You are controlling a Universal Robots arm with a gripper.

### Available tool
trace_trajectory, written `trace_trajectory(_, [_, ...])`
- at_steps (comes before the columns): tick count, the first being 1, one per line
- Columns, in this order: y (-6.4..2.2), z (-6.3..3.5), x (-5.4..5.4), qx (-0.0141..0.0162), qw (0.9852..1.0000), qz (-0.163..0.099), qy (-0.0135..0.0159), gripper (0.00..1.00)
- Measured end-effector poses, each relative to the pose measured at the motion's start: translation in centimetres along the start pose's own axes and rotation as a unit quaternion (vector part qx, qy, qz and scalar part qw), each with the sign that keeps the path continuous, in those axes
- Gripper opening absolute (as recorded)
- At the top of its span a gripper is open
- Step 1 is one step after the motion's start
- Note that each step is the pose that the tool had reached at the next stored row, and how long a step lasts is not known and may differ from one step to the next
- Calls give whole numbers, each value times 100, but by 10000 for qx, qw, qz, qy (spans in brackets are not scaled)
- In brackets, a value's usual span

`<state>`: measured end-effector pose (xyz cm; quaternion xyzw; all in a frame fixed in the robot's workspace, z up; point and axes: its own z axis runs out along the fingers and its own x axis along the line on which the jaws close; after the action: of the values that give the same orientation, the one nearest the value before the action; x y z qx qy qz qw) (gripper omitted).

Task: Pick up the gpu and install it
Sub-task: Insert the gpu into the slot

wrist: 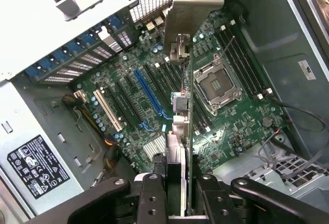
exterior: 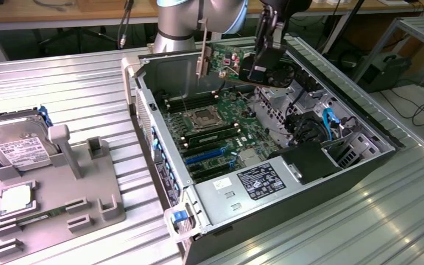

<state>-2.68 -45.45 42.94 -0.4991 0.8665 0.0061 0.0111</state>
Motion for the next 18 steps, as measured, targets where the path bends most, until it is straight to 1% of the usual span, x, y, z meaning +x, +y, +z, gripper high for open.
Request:
trace_trajectory(5, [-2,0,4,-6,9998,-223,0,28])
trace_trajectory(11, [-5,1,9,-13,9987,-503,0,28])
trace_trajectory(14, [-7,1,14,-18,9974,-726,0,28])
trace_trajectory(18, [-9,1,18,-24,9956,-939,0,28])
